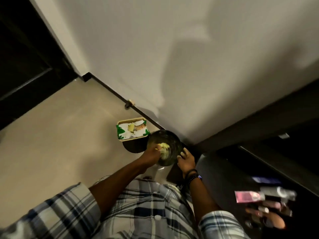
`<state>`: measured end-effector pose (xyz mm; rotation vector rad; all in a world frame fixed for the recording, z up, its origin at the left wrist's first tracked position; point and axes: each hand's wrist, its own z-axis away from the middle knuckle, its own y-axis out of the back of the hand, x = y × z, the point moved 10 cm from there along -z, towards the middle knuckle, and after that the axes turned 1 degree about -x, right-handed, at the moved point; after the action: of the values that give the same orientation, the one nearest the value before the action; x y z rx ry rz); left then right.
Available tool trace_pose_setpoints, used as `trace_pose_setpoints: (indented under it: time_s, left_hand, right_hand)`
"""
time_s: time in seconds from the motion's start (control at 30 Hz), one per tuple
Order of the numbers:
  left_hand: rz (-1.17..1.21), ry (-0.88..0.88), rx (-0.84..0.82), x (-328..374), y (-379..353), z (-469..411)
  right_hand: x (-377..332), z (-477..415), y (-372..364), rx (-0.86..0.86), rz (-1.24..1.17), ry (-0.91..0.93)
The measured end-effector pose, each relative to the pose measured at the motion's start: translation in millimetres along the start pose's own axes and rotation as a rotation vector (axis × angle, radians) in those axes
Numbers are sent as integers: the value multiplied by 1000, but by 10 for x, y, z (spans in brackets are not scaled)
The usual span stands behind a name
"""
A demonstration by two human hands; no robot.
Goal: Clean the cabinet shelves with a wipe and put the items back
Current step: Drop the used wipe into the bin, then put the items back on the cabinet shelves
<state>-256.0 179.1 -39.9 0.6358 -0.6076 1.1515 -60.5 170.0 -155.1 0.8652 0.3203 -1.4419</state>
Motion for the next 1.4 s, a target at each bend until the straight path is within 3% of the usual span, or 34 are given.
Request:
trace_pose_setpoints:
  time_s: [0.27, 0.6, 0.9, 1.1, 1.4]
  left_hand:
    - [-287, -151, -155, 163, -895, -85]
    - [-669, -412, -514, 416, -2514, 194]
    - [-568, -455, -387, 687, -3502, 162]
    - [-597, -485, -371, 1006, -4080, 220]
    - [-984, -569, -347, 1140, -4541, 251]
  right_hand:
    - [26, 548, 796, 178, 15, 72]
    - [558, 1257, 2340, 682, -183, 68]
    - [484, 1645, 3511, 946, 126, 188]
    - [564, 1476, 3951, 813, 318, 91]
    - [583, 1114, 4163, 581, 413, 48]
